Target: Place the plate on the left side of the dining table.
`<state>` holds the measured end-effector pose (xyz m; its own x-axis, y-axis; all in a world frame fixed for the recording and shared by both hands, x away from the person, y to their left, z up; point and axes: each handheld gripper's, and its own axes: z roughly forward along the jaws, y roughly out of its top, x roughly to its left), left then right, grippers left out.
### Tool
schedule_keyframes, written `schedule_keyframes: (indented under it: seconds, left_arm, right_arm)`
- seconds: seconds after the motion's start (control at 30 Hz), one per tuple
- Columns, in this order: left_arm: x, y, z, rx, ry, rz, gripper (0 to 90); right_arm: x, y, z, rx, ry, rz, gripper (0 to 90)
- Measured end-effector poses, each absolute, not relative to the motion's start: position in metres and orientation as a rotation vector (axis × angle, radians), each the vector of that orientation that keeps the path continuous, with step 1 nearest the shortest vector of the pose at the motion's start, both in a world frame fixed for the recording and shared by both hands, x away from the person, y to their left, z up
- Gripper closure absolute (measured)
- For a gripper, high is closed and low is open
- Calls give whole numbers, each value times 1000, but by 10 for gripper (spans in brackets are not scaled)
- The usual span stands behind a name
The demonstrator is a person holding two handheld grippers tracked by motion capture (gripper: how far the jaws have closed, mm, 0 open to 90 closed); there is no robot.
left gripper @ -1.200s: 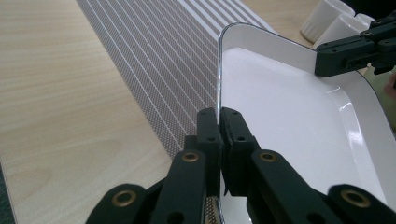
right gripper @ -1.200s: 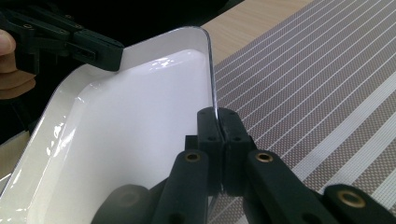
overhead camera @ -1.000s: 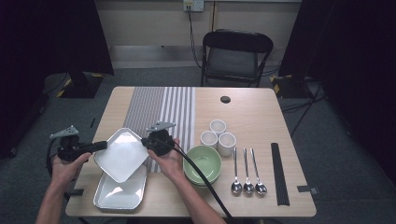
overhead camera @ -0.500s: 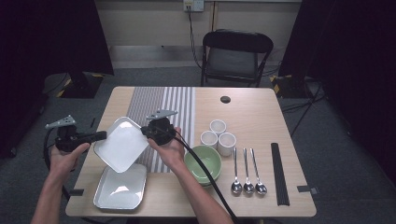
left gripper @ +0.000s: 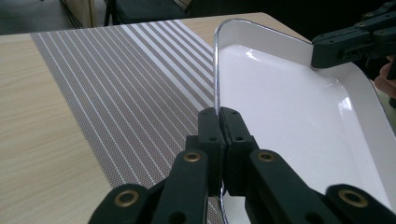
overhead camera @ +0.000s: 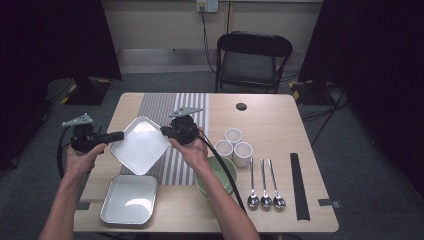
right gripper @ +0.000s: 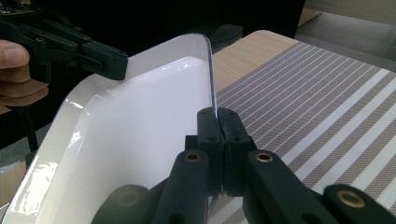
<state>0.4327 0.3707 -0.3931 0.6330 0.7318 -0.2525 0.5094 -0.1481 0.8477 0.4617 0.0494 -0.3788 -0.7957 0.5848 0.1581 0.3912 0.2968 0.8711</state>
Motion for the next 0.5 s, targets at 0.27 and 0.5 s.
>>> schedule_keyframes:
  seconds: [0.27,0.5]
  left_arm:
    - [443,358,-387,1807,992,259,887]
    - [456,340,-384,1808,987,250,888]
  right_arm:
    - [471,36,-374,893,2363,1519,890]
    - [481,18,-369,896,2350,1517,890]
